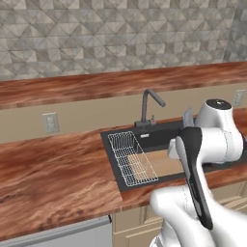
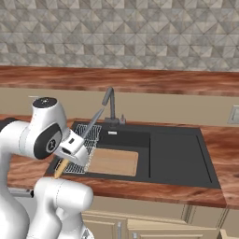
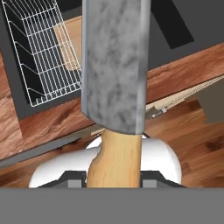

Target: Move the cutting board and knife to the sink. Then move spray from the cabinet to the counter.

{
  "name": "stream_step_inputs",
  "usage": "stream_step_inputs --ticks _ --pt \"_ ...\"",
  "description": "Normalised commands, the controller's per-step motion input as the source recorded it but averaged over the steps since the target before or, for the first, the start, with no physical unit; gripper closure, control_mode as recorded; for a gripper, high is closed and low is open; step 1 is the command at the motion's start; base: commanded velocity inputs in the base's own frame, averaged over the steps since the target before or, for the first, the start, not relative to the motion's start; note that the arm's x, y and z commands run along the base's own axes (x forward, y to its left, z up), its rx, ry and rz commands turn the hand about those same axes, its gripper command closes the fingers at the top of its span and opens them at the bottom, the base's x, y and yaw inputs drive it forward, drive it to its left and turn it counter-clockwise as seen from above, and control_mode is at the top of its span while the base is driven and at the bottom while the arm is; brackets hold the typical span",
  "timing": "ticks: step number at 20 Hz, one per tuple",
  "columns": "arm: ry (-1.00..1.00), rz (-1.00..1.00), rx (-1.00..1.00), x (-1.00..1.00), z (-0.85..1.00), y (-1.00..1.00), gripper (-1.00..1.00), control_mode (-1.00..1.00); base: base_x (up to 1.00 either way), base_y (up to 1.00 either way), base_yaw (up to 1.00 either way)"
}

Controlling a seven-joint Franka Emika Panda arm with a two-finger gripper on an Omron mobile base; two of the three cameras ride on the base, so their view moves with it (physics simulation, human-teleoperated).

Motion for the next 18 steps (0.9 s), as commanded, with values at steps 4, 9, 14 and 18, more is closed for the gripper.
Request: stream_step_inputs --ticks 4,9,14,18 --pt "0.0 0.2 0.0 0.27 0.0 -0.29 1.0 -1.0 0.0 0.0 0.0" --pt "0.0 0.37 0.0 0.22 -0.01 -0.37 1.0 -1.0 0.0 0.0 0.0" --pt "0.0 0.31 -0.02 0.23 -0.04 -0.41 1.0 -1.0 0.0 0.0 0.0" --pt "0.0 0.26 -0.08 0.35 -0.03 -0.28 1.0 -1.0 0.0 0.0 0.0"
